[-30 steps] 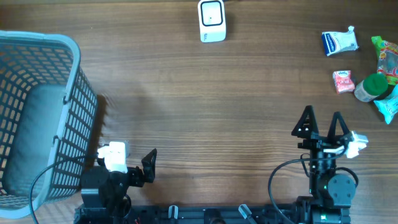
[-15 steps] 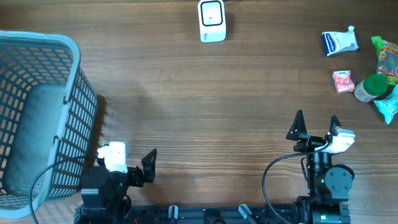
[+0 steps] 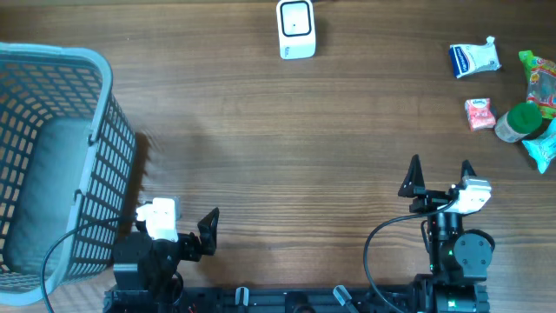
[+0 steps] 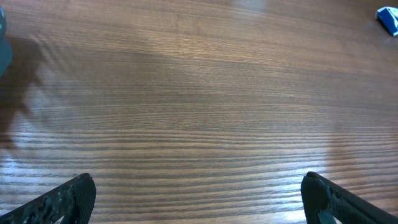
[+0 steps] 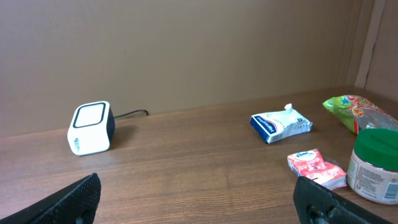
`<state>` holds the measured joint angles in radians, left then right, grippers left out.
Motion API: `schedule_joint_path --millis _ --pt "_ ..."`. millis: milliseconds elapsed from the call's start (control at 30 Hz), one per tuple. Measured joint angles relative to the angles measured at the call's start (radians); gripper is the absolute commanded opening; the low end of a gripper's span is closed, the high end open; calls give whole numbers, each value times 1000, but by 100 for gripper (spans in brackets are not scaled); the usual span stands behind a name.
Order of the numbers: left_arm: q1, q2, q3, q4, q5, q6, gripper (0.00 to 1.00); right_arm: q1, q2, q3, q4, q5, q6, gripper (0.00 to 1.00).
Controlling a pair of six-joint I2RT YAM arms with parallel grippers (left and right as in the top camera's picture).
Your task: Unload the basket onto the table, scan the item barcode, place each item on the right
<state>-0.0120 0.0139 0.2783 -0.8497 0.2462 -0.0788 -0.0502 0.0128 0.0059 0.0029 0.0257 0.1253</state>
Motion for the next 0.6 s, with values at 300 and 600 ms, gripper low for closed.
schedule_joint_path --millis 300,600 --pt "0 0 0 0 0 0 100 0 0 0 0 0 0 100" --pt "0 0 -44 375 0 2 100 0 0 0 0 0 0 100"
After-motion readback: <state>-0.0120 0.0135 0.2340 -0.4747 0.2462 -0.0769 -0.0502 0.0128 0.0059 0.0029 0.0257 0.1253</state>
